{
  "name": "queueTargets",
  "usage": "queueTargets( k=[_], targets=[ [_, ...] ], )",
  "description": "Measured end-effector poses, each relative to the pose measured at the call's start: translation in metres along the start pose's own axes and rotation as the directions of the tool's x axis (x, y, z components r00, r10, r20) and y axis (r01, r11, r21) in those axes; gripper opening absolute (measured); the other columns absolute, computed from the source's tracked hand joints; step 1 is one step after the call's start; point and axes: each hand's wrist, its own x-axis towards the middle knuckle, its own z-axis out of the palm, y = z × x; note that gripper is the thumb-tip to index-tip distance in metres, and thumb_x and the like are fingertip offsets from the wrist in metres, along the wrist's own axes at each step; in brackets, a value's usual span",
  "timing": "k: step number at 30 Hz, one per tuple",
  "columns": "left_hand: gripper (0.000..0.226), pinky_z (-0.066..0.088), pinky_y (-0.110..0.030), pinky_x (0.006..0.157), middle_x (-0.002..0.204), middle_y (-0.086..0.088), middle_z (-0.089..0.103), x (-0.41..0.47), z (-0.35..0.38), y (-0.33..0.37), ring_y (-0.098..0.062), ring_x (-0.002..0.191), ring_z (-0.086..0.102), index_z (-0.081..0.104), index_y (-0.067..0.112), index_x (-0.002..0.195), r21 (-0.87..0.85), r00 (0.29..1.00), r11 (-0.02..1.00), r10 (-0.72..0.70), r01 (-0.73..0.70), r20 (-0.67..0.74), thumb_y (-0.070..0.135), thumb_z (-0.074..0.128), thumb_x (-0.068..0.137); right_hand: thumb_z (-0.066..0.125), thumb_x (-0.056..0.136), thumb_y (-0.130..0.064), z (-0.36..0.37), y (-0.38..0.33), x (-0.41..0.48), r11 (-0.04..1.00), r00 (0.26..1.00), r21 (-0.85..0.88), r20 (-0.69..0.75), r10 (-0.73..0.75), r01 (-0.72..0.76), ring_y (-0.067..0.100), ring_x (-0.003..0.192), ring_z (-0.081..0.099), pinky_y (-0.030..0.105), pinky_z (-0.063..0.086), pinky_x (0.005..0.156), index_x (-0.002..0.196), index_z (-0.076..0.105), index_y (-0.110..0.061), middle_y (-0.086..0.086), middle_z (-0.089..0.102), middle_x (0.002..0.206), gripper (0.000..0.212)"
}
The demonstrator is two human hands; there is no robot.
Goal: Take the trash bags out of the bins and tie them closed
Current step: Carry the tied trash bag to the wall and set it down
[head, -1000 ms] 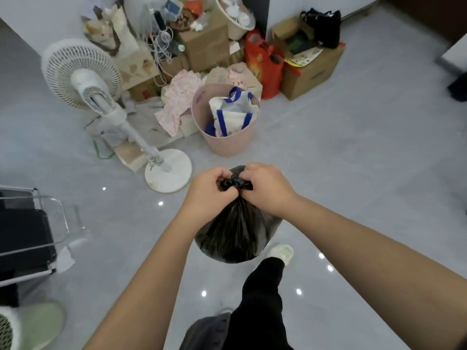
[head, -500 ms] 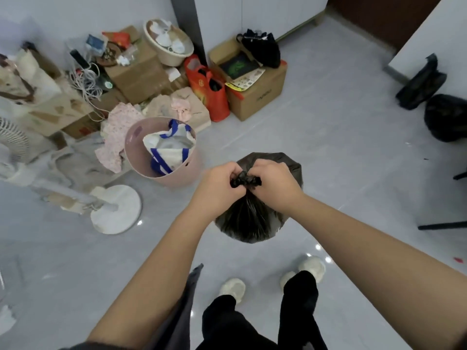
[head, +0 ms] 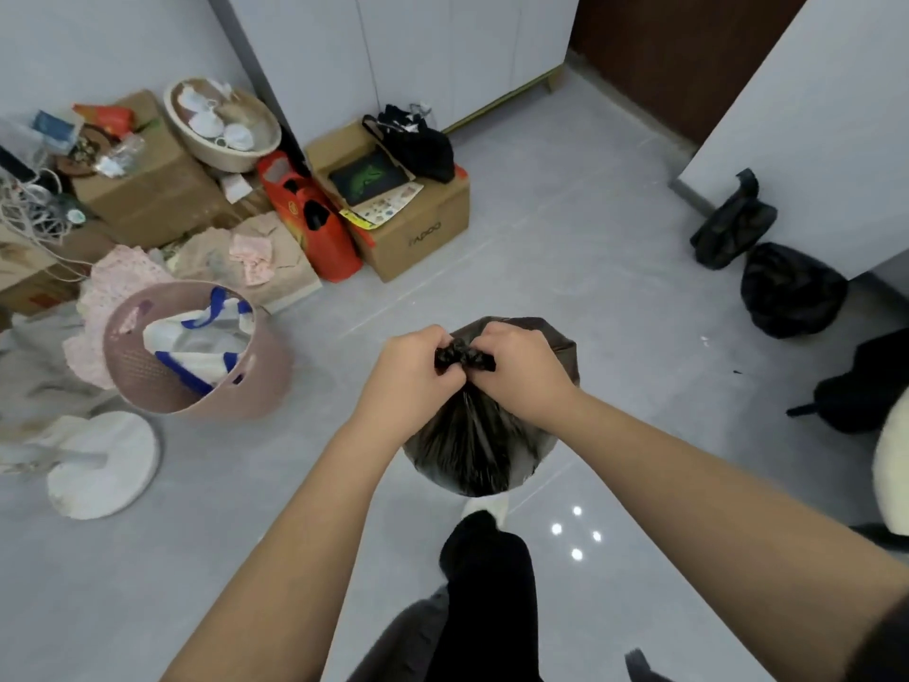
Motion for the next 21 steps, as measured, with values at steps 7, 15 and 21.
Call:
queueTargets(
  k=[7, 15, 21],
  targets=[
    [0.006, 0.039, -0.023, 0.055, 0.065, 0.003, 0.06, 0.134, 0.07, 0.078, -0.01, 0.059, 0.051, 0.061, 0.019, 0.077, -0.065, 0.994, 0.998, 0.033, -0.026, 0.107, 0.014, 0.064, 0.075, 0.058, 0.081, -0.023, -0.078, 0.134, 0.062, 0.998, 0.998, 0.017, -0.026, 0.056, -0.055, 0.025, 0.079, 0.056, 0.044, 0.046, 0.075, 0.074, 0.064, -0.012, -0.001, 0.051, 0.078, 0.014],
    [0.009, 0.033, -0.011, 0.053, 0.062, 0.015, 0.055, 0.267, 0.144, 0.195, 0.006, 0.057, 0.049, 0.062, 0.02, 0.081, -0.054, 0.956, 0.989, 0.144, -0.135, 0.256, 0.014, 0.067, 0.076, 0.068, 0.075, -0.02, -0.173, 0.288, 0.103, 0.978, 0.984, 0.167, -0.105, 0.143, -0.125, 0.027, 0.075, 0.06, 0.044, 0.05, 0.068, 0.076, 0.071, -0.009, 0.005, 0.06, 0.078, 0.011],
    [0.015, 0.044, -0.023, 0.062, 0.072, 0.009, 0.059, 0.34, 0.217, 0.276, -0.006, 0.065, 0.054, 0.06, 0.019, 0.091, 0.032, 0.93, 0.981, 0.17, -0.19, 0.325, 0.019, 0.069, 0.077, 0.071, 0.076, -0.012, -0.244, 0.404, 0.111, 0.974, 0.977, 0.197, -0.153, 0.146, -0.114, 0.026, 0.078, 0.06, 0.042, 0.05, 0.071, 0.082, 0.074, -0.008, 0.007, 0.062, 0.081, 0.007]
  ],
)
